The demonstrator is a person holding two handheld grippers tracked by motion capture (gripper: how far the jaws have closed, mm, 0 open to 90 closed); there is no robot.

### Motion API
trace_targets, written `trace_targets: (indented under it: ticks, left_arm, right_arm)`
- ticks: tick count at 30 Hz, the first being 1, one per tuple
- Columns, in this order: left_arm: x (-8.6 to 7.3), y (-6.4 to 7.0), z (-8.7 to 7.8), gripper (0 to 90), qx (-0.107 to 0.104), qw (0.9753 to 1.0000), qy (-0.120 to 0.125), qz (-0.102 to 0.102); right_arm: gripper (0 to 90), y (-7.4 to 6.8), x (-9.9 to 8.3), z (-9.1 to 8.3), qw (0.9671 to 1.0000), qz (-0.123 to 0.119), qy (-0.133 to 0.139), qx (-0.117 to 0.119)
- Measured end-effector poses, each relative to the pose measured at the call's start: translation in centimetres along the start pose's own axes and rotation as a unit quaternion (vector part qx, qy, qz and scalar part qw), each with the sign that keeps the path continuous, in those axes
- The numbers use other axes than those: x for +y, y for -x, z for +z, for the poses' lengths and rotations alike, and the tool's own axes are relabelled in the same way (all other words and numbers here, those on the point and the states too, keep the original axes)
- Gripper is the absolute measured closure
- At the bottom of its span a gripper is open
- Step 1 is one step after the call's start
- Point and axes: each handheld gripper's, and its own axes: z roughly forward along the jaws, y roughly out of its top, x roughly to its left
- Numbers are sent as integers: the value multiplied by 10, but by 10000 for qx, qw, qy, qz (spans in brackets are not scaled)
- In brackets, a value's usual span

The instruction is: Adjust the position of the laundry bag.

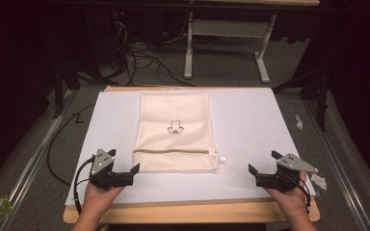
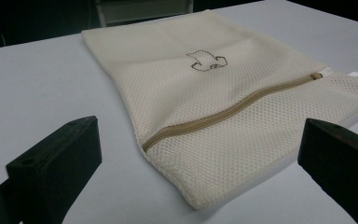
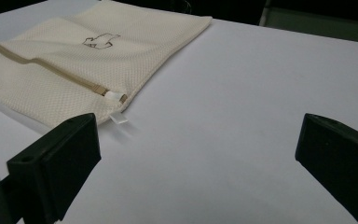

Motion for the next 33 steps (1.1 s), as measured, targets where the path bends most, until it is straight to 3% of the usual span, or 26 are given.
trace_targets:
  ticks: [33]
  left_arm:
    - [-1, 1, 7, 1, -69, 9999, -120, 62]
  right_arm:
    - [12, 2, -3, 4, 9999, 55, -87, 35]
